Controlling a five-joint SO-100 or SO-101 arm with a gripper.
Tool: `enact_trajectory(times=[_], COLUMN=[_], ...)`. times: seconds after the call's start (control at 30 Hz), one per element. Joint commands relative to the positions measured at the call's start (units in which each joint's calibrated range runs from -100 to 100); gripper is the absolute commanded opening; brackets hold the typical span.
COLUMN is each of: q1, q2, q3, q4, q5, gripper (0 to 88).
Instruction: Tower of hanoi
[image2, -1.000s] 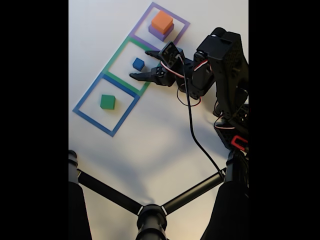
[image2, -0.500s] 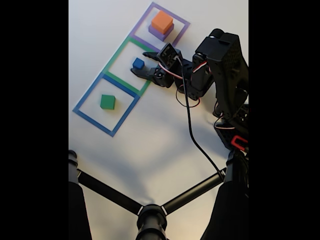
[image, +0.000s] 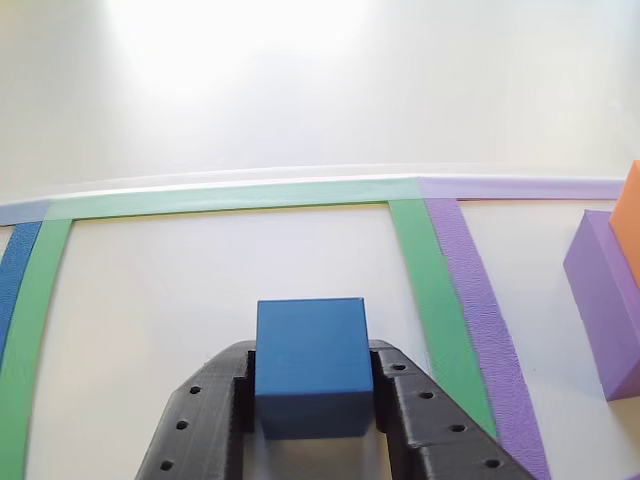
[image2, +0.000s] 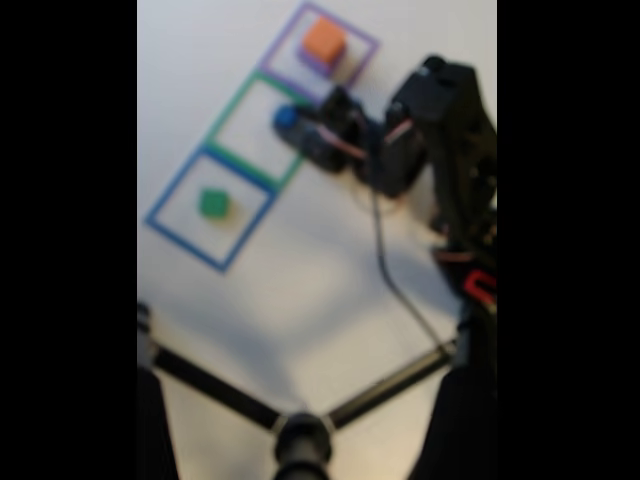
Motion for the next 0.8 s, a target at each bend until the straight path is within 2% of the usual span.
enact_trajectory(times=[0.0, 0.3, 0.43, 0.57, 0.77], q1=[-2.2, -2.6, -3.4, -4.6, -6.2], q2=[-0.8, -2.9, -9.8, -23.0, -45.1], q3=[-1.0, -0.3, 1.0, 1.7, -0.4], q4=[-1.5, -1.1, 4.0, 18.0, 45.2], q5=[0.8, 0.8, 0.8, 0.8, 0.8], gripper=[4.1, 3.2, 3.4, 3.4, 3.5])
